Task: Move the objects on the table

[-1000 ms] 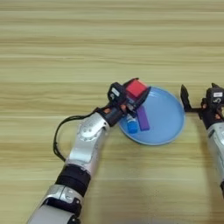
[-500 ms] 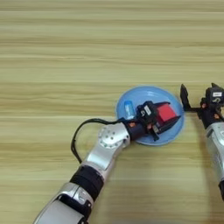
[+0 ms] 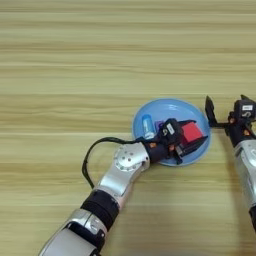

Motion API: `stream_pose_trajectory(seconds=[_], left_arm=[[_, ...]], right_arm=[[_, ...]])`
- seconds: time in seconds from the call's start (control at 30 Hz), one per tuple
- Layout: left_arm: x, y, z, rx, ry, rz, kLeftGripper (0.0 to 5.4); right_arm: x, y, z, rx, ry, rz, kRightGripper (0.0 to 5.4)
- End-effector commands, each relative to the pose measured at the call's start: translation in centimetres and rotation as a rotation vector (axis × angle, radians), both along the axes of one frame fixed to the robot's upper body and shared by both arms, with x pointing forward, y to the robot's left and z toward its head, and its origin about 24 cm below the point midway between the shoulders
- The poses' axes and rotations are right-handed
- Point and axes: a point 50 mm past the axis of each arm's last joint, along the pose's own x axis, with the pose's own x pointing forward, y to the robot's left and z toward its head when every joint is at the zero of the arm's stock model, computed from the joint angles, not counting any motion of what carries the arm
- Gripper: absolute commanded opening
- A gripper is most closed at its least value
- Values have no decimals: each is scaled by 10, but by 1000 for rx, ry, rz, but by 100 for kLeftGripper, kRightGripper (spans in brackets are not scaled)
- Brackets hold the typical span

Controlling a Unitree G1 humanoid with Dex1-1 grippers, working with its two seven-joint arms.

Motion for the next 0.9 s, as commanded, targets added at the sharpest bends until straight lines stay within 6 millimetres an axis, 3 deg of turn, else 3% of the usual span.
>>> stream_pose_trajectory(seconds=[0.03,0.17,0.2,0.9], left_arm=[[2,-7,4,-24,-3,9,227],[4,-5,0,-10,13,58,227],[5,-5,0,-9,14,66,264],[8,1,-2,-17,19,107,436]], right_arm=[[1,1,2,1,-9,4,540],[1,1,2,0,-10,4,540],[0,1,2,0,-10,4,540],[0,2,3,-2,-13,6,540]])
